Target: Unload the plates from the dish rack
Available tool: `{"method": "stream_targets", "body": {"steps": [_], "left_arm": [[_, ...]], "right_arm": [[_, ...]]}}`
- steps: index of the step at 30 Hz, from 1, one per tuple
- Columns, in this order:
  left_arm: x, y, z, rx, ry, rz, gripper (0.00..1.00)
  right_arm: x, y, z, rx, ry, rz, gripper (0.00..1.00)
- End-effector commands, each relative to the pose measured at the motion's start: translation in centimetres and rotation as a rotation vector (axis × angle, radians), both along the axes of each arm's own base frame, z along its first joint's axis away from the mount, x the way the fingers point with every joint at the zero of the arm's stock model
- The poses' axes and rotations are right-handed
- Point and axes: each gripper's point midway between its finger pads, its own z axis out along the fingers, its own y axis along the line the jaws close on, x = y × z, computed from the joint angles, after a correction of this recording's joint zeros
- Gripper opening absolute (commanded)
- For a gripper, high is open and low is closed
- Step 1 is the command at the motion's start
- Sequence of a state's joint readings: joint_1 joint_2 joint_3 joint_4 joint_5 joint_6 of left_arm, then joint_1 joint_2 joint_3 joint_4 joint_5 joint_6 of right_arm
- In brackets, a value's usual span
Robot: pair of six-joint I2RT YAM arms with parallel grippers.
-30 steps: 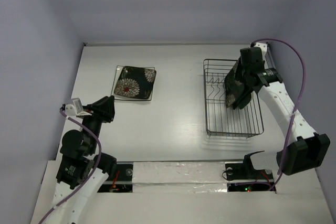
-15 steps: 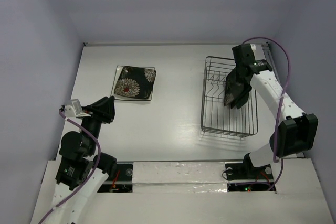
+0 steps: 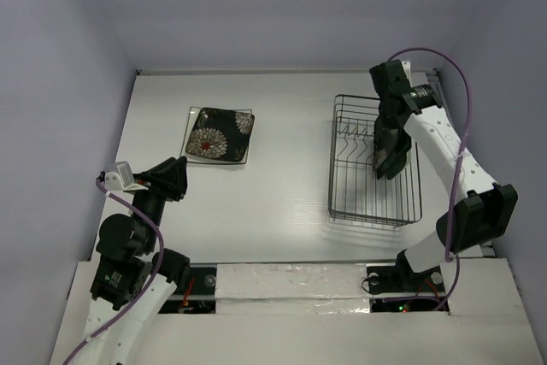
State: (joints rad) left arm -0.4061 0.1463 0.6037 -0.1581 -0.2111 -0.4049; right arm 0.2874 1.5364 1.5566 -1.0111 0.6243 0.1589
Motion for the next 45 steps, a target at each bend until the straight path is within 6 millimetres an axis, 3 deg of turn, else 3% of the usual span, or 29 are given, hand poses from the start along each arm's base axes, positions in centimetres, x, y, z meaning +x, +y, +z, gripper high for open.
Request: {"method": "stream_targets", "body": {"steps": [1,8,11,12,13,14,15,16,17,18,19,21,22,23,27,28,30,31,32,35,42,45], "left_arm": [[-0.4,-0.1,1.6,-0.019,-0.054,-0.010,0.32],[-0.2,-0.1,1.4,-0.016,-0.047,-0.010,0.33],[-0.1,-0.2,1.3,-0.014,-0.041,-0.010,0.33],[-0.1,-0.2,1.3,-0.013,-0.040,-0.010,0.33],[0.0,-0.2,1.3,-0.013,-0.040,-0.010,0.33],[0.1,-0.2,1.1,-0.010,-0.033,-0.010,0.33],[0.1,-0.3,1.0,-0.009,-0.030,-0.010,0.33],[0.2,-0.3,1.0,-0.009,-0.029,-0.010,0.33],[0.3,-0.3,1.0,-0.007,-0.026,-0.010,0.33],[0.4,-0.4,0.7,-0.002,-0.015,-0.010,0.33],[0.5,-0.4,0.8,-0.003,-0.016,-0.010,0.33],[0.6,-0.5,0.6,-0.001,-0.007,-0.010,0.33],[0.7,-0.5,0.6,0.000,-0.006,-0.010,0.33],[0.7,-0.5,0.5,0.001,-0.003,-0.010,0.33],[0.9,-0.6,0.2,0.004,0.008,-0.011,0.33],[1.0,-0.7,0.1,0.006,0.012,-0.011,0.33],[1.0,-0.7,0.1,0.007,0.014,-0.011,0.33],[1.0,-0.6,0.2,0.007,0.011,-0.010,0.33],[0.9,-0.6,0.2,0.005,0.010,-0.011,0.33],[0.9,-0.6,0.2,0.005,0.010,-0.011,0.33],[1.0,-0.7,0.2,0.006,0.011,-0.011,0.33],[1.0,-0.6,0.2,0.005,0.010,-0.011,0.33]], "right_arm": [[1.3,-0.2,9.0,-0.034,-0.281,-0.044,0.00],[0.0,1.3,14.5,0.013,-0.427,-0.030,0.00],[-0.5,4.3,17.8,0.175,-0.562,0.050,0.00],[-0.5,5.7,18.4,0.253,-0.604,0.078,0.00],[0.3,9.1,18.5,0.369,-0.637,0.181,0.00],[0.3,12.3,20.7,0.524,-0.725,0.277,0.00],[0.3,12.4,19.3,0.537,-0.701,0.262,0.00],[0.8,15.1,20.8,0.659,-0.770,0.346,0.00],[0.9,17.3,18.7,0.746,-0.738,0.365,0.00],[1.2,18.7,18.5,0.819,-0.748,0.389,0.00],[1.3,21.1,20.2,0.934,-0.807,0.465,0.00],[1.6,24.6,18.0,1.097,-0.771,0.462,0.00],[1.5,26.2,19.8,1.198,-0.835,0.508,0.00],[1.1,28.0,19.7,1.269,-0.824,0.523,0.00],[1.5,33.8,18.7,1.526,-0.795,0.473,0.00],[2.8,35.1,16.8,1.526,-0.782,0.428,0.00],[3.7,37.0,15.5,1.568,-0.755,0.381,0.00],[3.9,37.8,16.0,1.592,-0.775,0.359,0.00],[4.8,39.1,13.6,1.581,-0.745,0.325,0.00],[6.2,41.1,11.0,1.615,-0.721,0.242,0.00],[8.2,44.7,5.9,1.635,-0.637,0.144,0.00],[8.7,45.2,4.2,1.625,-0.611,0.114,0.00]]}}
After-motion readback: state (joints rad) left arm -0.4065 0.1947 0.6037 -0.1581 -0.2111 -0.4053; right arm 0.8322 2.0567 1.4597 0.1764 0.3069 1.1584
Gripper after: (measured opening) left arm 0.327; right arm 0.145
